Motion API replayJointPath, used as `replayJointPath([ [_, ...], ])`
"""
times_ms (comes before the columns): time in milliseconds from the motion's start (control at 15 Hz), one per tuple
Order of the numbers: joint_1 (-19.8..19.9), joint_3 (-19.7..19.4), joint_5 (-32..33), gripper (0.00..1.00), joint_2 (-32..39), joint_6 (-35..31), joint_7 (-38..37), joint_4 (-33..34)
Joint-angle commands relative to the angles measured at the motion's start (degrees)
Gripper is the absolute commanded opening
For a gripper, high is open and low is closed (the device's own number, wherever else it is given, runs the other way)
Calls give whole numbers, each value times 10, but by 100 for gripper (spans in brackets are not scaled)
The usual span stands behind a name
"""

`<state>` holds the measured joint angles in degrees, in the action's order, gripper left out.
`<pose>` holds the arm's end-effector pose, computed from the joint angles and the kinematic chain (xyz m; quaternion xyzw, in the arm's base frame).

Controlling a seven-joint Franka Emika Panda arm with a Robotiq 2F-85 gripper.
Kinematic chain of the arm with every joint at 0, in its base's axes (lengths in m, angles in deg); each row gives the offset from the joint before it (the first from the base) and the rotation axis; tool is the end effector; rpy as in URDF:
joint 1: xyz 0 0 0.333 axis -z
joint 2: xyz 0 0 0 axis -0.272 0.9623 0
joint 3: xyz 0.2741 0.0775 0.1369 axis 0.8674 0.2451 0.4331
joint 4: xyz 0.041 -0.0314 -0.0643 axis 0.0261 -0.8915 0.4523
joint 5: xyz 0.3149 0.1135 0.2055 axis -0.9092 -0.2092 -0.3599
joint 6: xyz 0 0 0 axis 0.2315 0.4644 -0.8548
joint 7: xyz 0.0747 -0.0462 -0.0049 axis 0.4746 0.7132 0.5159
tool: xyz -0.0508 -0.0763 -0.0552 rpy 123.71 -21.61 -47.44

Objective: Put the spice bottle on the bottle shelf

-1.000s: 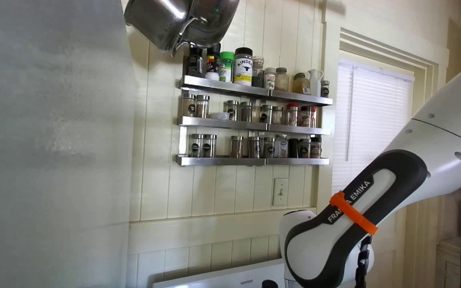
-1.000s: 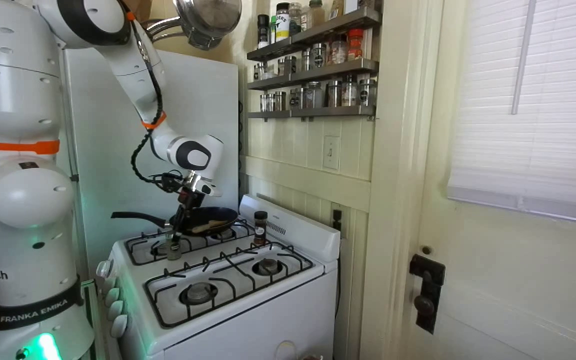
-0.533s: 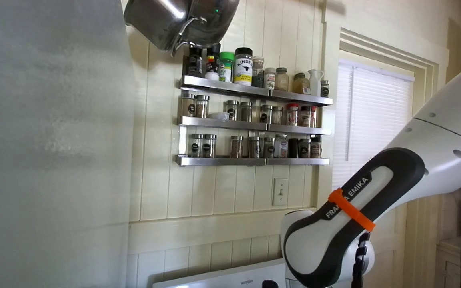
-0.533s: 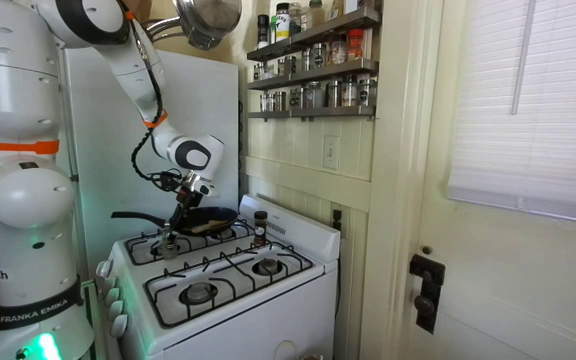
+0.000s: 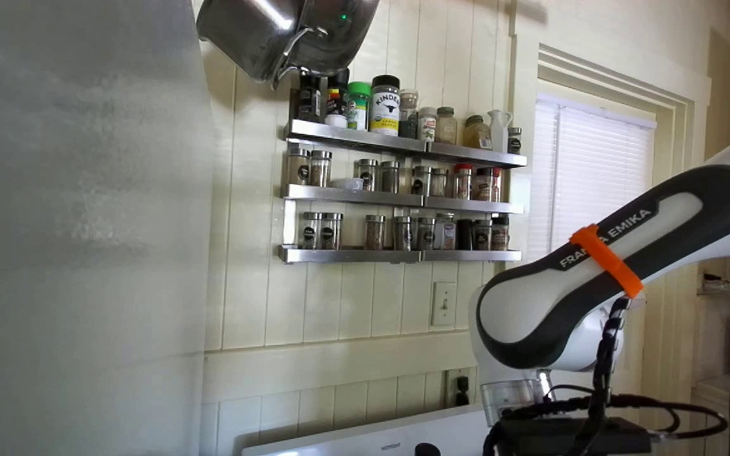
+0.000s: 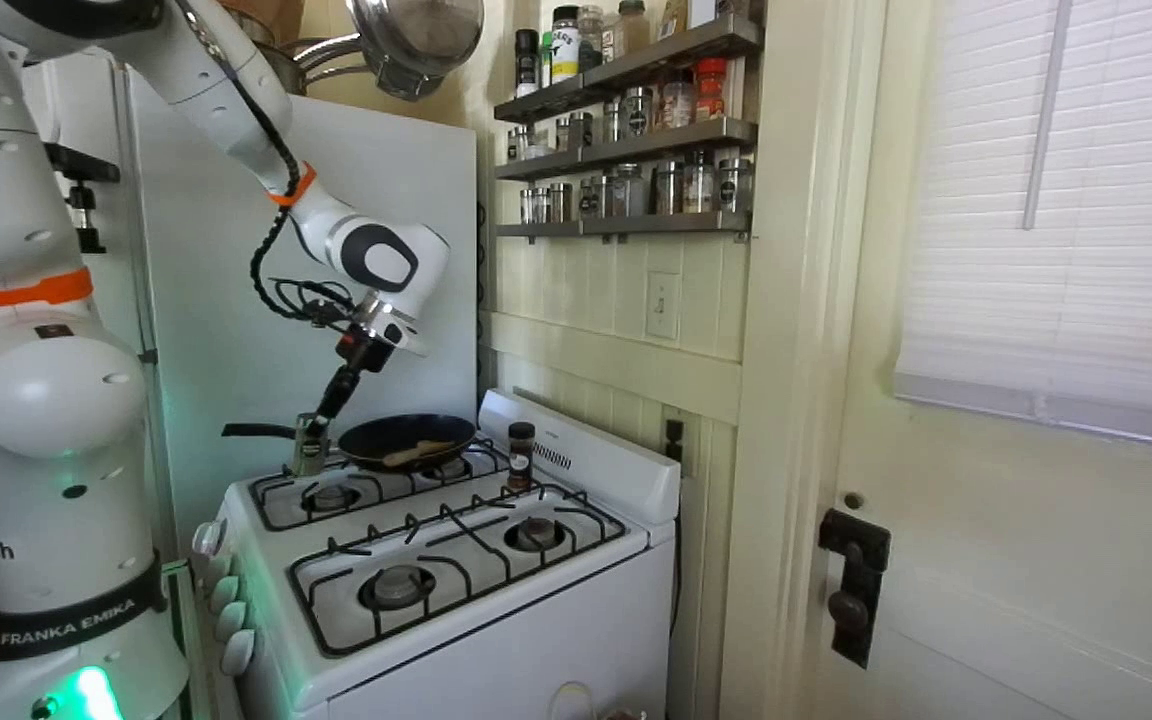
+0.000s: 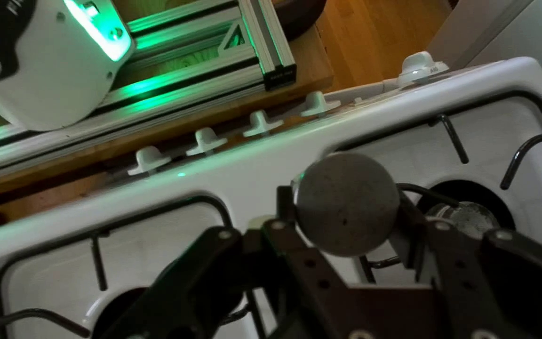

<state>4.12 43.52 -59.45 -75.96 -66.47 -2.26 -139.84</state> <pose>0.3384 0.1880 0.3203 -0.9499 0.1565 0.2700 0.0182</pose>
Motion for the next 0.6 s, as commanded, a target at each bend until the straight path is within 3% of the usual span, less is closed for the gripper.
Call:
replayJointPath([
  [0,33,-18,34,25,-88,65,-57,-27],
  [267,81,-39,106,25,-129,127,-77,-10],
  [533,114,-46,170,25,-128,107,-66,2],
])
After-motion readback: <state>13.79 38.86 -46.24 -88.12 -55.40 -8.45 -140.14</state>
